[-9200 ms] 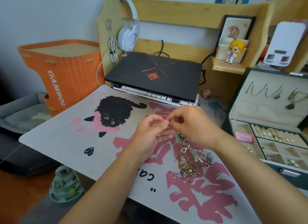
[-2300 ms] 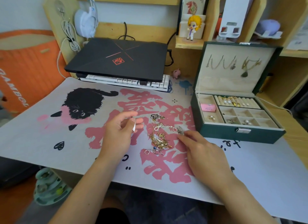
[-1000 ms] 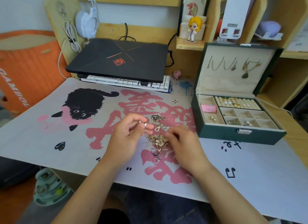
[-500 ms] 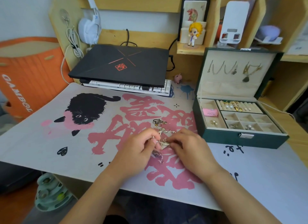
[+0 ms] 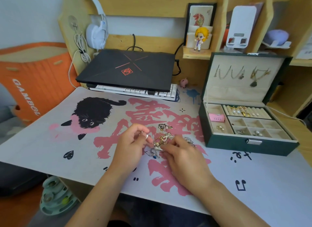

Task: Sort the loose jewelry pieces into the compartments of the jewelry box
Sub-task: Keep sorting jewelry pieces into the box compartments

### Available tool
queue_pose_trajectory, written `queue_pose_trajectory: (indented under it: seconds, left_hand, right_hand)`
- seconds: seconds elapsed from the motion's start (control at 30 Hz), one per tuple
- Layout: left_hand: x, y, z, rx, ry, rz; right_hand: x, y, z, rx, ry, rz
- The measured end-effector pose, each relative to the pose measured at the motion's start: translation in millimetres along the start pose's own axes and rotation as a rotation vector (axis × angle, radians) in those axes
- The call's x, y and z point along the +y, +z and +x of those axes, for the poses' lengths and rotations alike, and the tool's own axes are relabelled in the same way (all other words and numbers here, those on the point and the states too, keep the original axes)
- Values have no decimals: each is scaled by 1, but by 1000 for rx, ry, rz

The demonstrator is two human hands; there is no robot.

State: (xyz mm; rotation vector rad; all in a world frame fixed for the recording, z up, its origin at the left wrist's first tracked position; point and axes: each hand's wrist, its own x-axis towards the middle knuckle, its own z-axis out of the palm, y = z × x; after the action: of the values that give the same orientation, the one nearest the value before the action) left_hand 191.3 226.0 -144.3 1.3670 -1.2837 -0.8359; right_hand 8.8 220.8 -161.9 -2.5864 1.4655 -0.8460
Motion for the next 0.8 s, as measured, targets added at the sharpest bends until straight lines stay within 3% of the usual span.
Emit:
queue_pose_trajectory:
  seconds: [0.2, 0.43, 0.7, 0.8]
  left_hand:
    - [0, 2, -3, -45, 44, 118]
    - [-4, -1, -1, -55, 78, 108]
    - [-5, 4, -6, -183, 237, 350]
    - [-3, 3, -8, -181, 236, 327]
  right_hand:
    - [2, 2, -5, 5, 31, -38]
    - [6, -11, -18, 124, 221, 61]
    - [0, -15, -5, -60, 364, 69]
    - [-2, -19, 4, -137, 420, 76]
